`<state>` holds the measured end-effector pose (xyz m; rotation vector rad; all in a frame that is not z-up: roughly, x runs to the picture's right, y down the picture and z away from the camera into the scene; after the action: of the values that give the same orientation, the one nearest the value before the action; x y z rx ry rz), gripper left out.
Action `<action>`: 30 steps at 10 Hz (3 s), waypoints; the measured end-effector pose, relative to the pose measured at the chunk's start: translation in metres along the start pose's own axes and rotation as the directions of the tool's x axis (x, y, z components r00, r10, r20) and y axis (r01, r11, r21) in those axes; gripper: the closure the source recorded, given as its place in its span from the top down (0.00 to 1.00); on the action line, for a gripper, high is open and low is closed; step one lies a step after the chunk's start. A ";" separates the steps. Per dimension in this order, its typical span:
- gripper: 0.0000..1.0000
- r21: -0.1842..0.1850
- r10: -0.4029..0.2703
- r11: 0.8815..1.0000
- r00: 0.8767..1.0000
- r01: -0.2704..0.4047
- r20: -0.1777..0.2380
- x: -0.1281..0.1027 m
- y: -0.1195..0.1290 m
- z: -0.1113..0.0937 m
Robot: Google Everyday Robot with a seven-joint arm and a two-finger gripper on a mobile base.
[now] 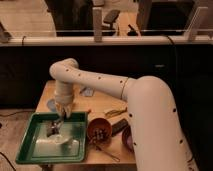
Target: Place brush in tray
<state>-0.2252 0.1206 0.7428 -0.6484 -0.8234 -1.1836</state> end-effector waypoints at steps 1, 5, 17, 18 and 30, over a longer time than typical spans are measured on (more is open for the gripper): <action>0.00 -0.001 -0.005 1.000 1.000 0.005 0.002 -0.003 0.000 0.000; 0.00 -0.015 -0.030 0.999 0.999 0.031 0.014 -0.019 0.001 0.003; 0.31 -0.048 -0.123 0.991 0.989 0.127 0.081 -0.042 -0.013 0.024; 0.43 -0.049 -0.122 0.991 0.989 0.126 0.083 -0.042 -0.013 0.025; 0.80 -0.035 -0.111 0.993 0.989 0.115 0.101 -0.038 -0.005 0.027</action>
<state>-0.2416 0.1612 0.7258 -0.7053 -0.9314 -1.2810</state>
